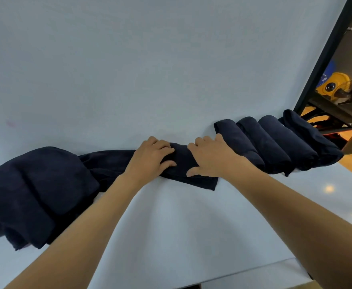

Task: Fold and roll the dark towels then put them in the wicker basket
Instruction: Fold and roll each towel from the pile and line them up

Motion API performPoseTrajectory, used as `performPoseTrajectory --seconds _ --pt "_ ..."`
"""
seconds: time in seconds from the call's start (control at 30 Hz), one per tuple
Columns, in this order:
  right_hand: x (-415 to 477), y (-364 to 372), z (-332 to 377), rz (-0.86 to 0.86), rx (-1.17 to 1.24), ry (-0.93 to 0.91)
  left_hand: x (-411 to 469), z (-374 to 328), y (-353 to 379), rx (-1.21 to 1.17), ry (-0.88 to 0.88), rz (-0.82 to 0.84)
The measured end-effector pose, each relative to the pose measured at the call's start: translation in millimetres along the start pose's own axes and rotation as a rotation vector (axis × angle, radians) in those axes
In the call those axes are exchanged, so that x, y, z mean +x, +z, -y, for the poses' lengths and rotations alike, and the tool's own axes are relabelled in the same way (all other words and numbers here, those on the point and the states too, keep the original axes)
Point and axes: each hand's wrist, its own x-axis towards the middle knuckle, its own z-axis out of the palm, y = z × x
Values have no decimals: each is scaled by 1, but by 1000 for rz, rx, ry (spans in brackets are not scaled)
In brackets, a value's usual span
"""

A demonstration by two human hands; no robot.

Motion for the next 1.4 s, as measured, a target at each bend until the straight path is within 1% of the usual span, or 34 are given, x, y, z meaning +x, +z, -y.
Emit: performPoseTrajectory --seconds 0.03,0.1,0.17,0.23,0.27,0.33,0.4,0.47,0.57,0.67,0.73,0.9,0.97,1.07,1.13,1.2,1.27,1.3,1.37,1.4 --pt "2 4 1 -25 -17 4 -5 4 1 21 11 23" --pt "6 10 2 -109 -31 -10 -11 5 4 83 -26 47" --pt "9 14 1 -159 -15 0 -11 -5 11 176 -103 24" --pt "11 13 2 -149 21 56 -7 -23 13 186 -230 5" --pt "11 10 3 -135 46 93 -4 -32 14 123 -323 8" --pt "15 6 3 -95 123 173 5 -45 16 -97 -506 63" --pt "18 2 1 -73 213 261 16 -55 21 -311 -588 41" --pt "19 2 -4 -84 225 327 28 -68 28 -481 -586 37" --pt "15 5 -13 -99 174 373 40 -84 39 -636 -532 133" --pt "14 8 -24 -105 158 390 49 -92 54 -659 -510 137" --pt "15 11 -28 -110 191 401 55 -97 62 -675 -527 126" --pt "12 11 -36 -123 230 425 58 -106 75 -718 -517 46" --pt "10 13 -38 -137 218 449 52 -109 75 -737 -516 54" --pt "9 19 -36 -170 198 490 50 -106 65 -639 -470 152" --pt "10 19 -31 -176 168 505 50 -95 52 -526 -386 228" --pt "12 16 -23 -192 88 494 44 -82 37 -433 -300 272" --pt "15 10 -12 -238 17 440 34 -69 21 -325 -251 246" --pt "17 7 -6 -269 0 392 27 -62 13 -254 -258 216" --pt "22 1 9 -318 2 286 11 -45 -2 -82 -304 180" --pt "25 -2 19 -326 25 232 3 -35 -8 7 -339 200"
